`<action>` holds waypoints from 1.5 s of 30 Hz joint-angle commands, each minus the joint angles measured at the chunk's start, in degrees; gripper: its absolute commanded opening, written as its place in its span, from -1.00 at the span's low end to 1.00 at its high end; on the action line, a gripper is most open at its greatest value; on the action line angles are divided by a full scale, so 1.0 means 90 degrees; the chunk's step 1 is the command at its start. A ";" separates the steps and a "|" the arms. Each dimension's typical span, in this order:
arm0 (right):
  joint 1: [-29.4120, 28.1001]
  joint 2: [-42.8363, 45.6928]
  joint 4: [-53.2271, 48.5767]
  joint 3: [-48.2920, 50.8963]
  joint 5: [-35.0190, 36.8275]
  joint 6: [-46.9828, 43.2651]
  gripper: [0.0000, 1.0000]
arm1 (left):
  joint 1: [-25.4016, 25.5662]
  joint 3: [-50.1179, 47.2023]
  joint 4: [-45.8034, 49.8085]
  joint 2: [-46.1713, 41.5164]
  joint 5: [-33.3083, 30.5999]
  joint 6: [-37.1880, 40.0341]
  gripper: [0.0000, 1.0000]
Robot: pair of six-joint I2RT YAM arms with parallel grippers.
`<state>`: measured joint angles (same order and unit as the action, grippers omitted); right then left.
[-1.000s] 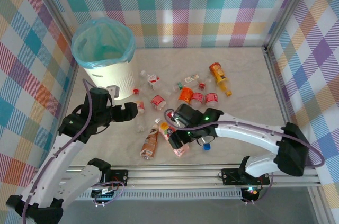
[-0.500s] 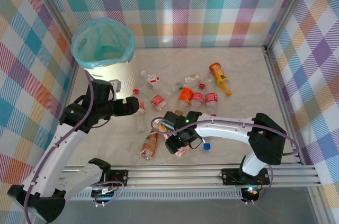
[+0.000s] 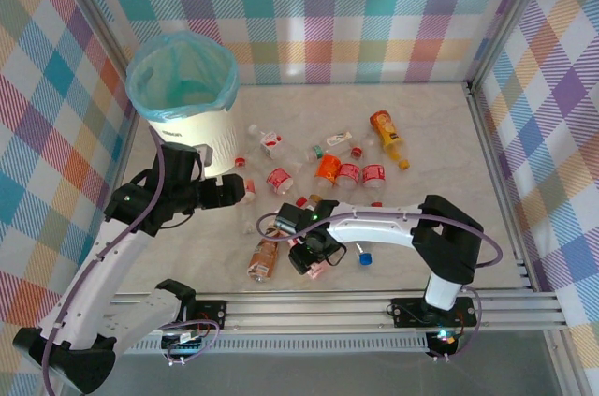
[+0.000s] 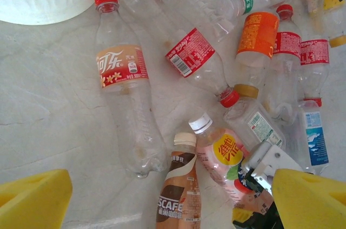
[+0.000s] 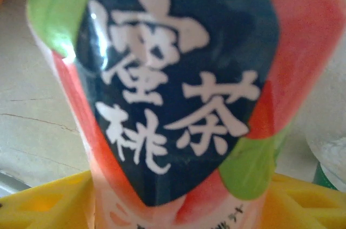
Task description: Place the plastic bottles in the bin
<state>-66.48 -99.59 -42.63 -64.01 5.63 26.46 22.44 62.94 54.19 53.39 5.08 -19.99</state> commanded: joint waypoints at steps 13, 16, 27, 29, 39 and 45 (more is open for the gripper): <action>-0.0065 0.2627 -0.0423 -0.0013 0.0159 0.0299 0.16 | 0.0045 0.1236 -0.0244 0.0203 0.1294 -0.0527 0.90; -0.0065 0.3485 0.0263 0.0254 -0.0045 -0.0084 0.16 | 0.0046 0.1207 -0.0890 0.0356 0.2171 -0.0749 0.89; -0.0065 0.4015 0.0650 0.0089 -0.0612 -0.1029 0.15 | 0.0422 0.1617 -0.1696 0.1114 0.3578 -0.0953 0.62; -0.0065 0.4033 0.0745 0.0138 -0.0640 -0.1007 0.14 | 0.0541 0.1664 -0.1661 0.1186 0.3576 -0.0944 0.51; -0.0060 0.4064 0.1026 0.0188 -0.0655 -0.0924 0.15 | 0.0779 0.1534 -0.1454 0.1206 0.3499 -0.0816 0.10; -0.0065 0.4162 0.1164 0.0320 -0.0473 -0.0817 0.16 | 0.0788 0.1368 -0.1427 0.1204 0.3444 -0.0792 -0.08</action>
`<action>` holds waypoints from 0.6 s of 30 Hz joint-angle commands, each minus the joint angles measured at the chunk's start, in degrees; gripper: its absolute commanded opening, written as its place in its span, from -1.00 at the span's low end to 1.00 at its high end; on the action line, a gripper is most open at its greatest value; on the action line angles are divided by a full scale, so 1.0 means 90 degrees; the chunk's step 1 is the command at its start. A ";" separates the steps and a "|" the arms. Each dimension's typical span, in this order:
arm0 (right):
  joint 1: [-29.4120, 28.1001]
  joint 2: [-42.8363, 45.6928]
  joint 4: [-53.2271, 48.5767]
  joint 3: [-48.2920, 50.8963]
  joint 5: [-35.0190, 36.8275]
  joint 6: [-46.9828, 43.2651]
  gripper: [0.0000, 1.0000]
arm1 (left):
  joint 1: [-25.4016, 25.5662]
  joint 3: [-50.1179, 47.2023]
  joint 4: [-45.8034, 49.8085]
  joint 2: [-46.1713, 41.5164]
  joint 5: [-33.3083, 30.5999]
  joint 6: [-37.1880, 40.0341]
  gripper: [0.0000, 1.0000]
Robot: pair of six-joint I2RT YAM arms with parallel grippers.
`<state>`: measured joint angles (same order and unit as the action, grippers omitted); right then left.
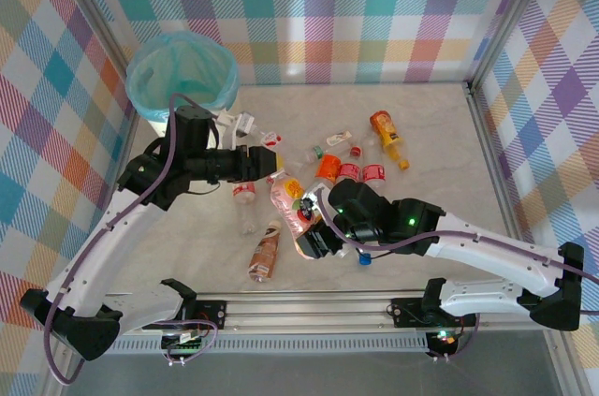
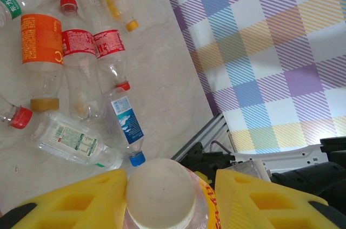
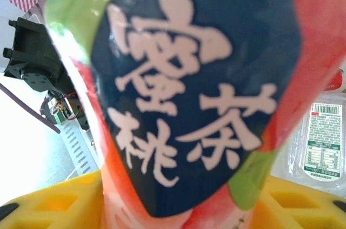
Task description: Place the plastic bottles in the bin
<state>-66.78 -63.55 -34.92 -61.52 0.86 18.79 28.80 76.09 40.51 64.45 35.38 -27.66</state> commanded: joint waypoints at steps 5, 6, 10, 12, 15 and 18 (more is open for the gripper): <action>-0.0031 0.0312 0.0514 0.0213 0.0118 0.0072 0.15 | 0.0082 -0.0165 0.0051 -0.0017 0.0137 0.0069 -0.15; -0.0031 0.0313 0.0517 0.0228 0.0137 0.0078 0.15 | 0.0082 -0.0164 0.0039 -0.0004 0.0168 0.0070 -0.15; -0.0031 0.0275 0.0530 0.0273 0.0149 0.0067 0.16 | 0.0085 -0.0159 0.0059 0.0053 0.0171 0.0123 -0.18; -0.0031 0.0245 0.0547 0.0268 0.0105 0.0070 0.16 | 0.0084 -0.0169 0.0035 0.0089 0.0218 0.0125 -0.37; -0.0031 0.0189 0.0564 0.0291 0.0081 0.0045 0.17 | 0.0091 -0.0221 0.0001 0.0169 0.0166 0.0115 -0.51; -0.0031 0.0158 0.0570 0.0283 0.0082 0.0041 0.18 | 0.0091 -0.0237 -0.0027 0.0254 0.0189 0.0056 -0.31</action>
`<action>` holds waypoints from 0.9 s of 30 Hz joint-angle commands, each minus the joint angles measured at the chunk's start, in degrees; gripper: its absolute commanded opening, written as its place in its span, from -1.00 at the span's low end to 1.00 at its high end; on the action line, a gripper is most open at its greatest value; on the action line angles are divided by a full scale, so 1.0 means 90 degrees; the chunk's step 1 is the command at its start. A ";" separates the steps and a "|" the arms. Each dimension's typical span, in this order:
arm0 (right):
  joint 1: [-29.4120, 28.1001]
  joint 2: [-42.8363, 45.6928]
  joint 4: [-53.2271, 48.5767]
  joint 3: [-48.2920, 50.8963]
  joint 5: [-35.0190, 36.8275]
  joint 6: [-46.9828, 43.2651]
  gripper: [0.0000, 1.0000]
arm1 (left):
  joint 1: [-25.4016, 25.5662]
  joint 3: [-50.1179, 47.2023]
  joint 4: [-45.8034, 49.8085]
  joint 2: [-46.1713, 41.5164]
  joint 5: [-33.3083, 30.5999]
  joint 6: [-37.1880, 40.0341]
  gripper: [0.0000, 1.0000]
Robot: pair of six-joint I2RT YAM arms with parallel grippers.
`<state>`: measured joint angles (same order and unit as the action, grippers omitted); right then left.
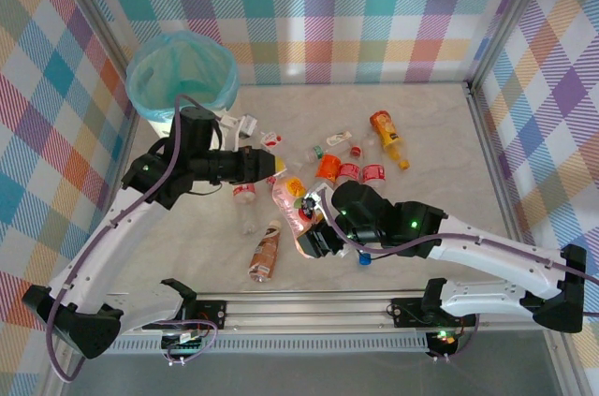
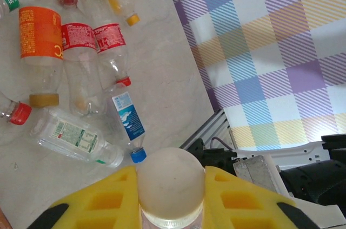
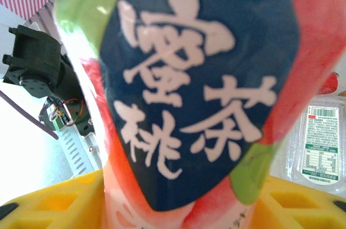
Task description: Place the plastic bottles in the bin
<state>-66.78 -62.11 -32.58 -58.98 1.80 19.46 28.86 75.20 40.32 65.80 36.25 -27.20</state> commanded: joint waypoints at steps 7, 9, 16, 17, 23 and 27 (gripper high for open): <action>-0.0030 -0.0033 0.0280 -0.0014 0.0055 -0.0025 0.18 | 0.0084 -0.0167 -0.0026 0.0096 0.0132 -0.0003 -0.45; -0.0031 -0.0028 0.0280 -0.0009 0.0086 -0.0037 0.18 | 0.0084 -0.0179 -0.0060 0.0081 0.0132 -0.0022 -0.64; -0.0031 -0.0013 0.0252 -0.0150 0.0230 0.0044 0.52 | 0.0084 0.0067 -0.0014 -0.0051 -0.0414 -0.0137 -1.00; -0.0028 -0.0018 0.0213 -0.0229 0.0387 0.0081 0.59 | 0.0078 0.0201 0.0052 -0.0050 -0.0634 -0.0151 -1.00; -0.0027 -0.0195 -0.0349 -0.1362 0.1382 -0.0546 1.00 | -0.0051 0.1627 0.0487 0.0232 -0.1697 0.0049 -1.00; -0.0021 -0.0442 -0.0667 -0.2512 0.1789 -0.1439 0.99 | -0.0405 0.3336 0.0929 0.0787 -0.2328 0.0370 -1.00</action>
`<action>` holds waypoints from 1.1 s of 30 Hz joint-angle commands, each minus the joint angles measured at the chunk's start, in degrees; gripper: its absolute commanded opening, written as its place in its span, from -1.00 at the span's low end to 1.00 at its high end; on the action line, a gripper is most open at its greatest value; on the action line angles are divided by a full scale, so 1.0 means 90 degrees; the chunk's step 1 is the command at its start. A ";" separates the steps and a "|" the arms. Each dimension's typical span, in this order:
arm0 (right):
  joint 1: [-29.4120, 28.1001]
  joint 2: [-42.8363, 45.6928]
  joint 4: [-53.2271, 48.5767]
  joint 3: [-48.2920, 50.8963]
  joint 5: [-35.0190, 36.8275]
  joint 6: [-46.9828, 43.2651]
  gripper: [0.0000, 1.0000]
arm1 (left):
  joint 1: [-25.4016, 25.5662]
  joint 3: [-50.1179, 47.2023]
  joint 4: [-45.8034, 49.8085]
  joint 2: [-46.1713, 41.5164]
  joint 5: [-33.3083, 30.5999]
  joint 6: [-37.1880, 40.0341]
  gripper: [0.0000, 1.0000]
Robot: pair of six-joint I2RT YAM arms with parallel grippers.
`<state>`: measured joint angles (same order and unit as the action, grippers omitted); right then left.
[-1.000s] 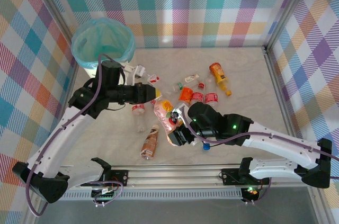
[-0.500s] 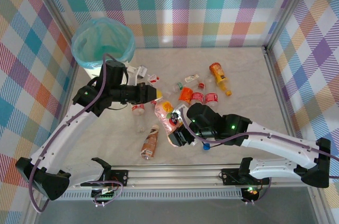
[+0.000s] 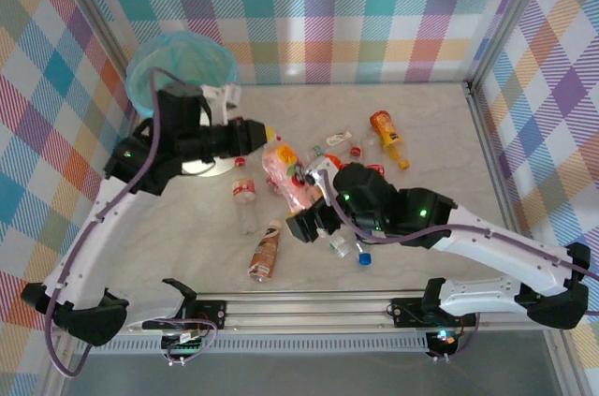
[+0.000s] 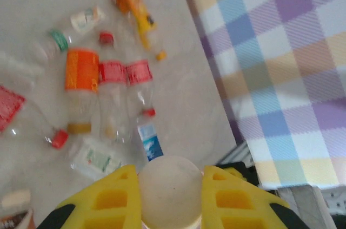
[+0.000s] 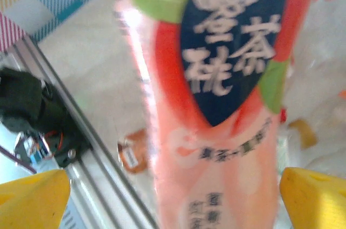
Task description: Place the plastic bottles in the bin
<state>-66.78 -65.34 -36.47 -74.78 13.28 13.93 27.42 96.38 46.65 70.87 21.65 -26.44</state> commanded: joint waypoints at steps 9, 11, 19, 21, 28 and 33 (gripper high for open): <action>-0.0022 -0.0279 0.0361 -0.1411 0.0697 -0.1416 0.99 | -0.1054 0.4782 0.1038 0.1786 -0.2913 0.1051 -1.00; -0.0021 -0.0303 0.0376 -0.1293 0.0657 -0.1248 0.99 | -0.1271 0.4819 0.0880 0.1784 -0.3394 0.1162 -1.00; -0.0026 -0.0390 0.0323 -0.0459 -0.0154 -0.0026 1.00 | -0.2336 0.4667 0.0513 0.1697 -0.4055 0.1230 -1.00; -0.0021 -0.0475 0.0387 -0.0285 -0.0407 0.0180 0.99 | -0.2560 0.4419 0.0266 0.1583 -0.3966 0.1144 -1.00; -0.0021 -0.1030 0.0499 -0.0324 -0.0766 0.0250 1.00 | -0.3064 0.3659 -0.0123 0.1802 -0.3317 0.1175 -1.00; -0.0021 -0.1519 0.0642 -0.0581 -0.0865 -0.0367 0.99 | -0.3164 0.2544 -0.0903 0.1807 -0.2784 0.1207 -1.00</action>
<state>-66.78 -77.01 -32.75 -77.14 7.20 13.82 -0.30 122.50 44.47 86.13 -7.70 -16.21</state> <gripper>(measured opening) 0.998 0.200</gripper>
